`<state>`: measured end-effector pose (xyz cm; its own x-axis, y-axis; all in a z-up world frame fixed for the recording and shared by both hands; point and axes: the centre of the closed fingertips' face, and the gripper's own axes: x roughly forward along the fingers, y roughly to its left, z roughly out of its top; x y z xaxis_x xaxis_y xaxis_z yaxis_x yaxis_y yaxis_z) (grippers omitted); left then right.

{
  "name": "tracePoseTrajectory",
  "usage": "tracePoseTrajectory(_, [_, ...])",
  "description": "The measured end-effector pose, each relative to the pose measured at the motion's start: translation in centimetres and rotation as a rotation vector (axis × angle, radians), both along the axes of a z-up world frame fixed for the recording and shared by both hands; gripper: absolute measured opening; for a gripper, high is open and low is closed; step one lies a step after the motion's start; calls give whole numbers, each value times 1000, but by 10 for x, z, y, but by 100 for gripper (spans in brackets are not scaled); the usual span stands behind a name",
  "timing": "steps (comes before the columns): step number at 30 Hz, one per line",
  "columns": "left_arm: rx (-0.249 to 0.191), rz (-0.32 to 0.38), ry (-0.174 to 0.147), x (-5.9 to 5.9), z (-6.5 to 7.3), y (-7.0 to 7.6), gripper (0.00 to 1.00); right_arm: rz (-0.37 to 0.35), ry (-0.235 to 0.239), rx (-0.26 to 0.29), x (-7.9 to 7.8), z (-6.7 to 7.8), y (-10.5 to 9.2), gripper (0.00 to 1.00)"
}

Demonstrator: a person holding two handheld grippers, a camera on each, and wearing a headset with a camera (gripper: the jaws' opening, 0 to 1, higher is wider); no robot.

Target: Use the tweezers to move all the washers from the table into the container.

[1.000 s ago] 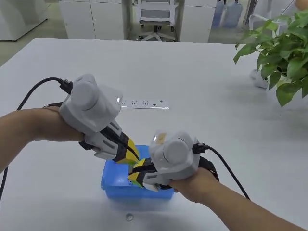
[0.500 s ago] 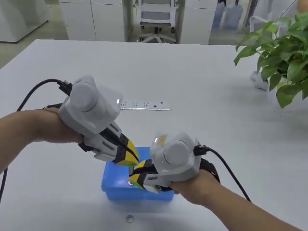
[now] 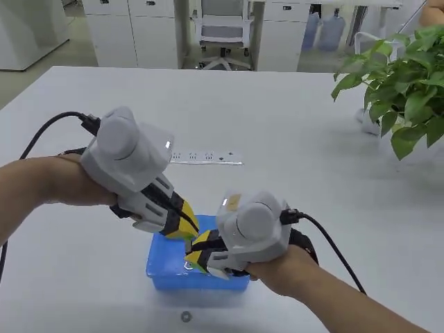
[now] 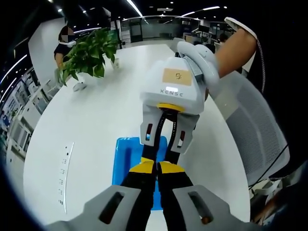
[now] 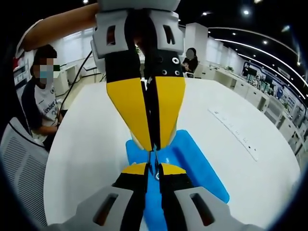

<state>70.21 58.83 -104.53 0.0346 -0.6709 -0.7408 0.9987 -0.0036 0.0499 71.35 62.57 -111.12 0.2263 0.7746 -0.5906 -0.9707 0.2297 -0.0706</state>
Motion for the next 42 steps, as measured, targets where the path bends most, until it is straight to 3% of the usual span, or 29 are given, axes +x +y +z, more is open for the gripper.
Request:
tracePoseTrajectory(18, [-1, -22, -35, -25, 17, -4, 5, -3, -48, -10, -23, 18, -6, 10])
tracePoseTrajectory(35, [3, -32, -25, -45, 12, -3, 5, -5, -40, -4, -46, 14, -3, 10])
tracePoseTrajectory(42, [2, -27, -14, -51, 4, -2, 5, -2, -27, -16, -53, 6, -5, 10])
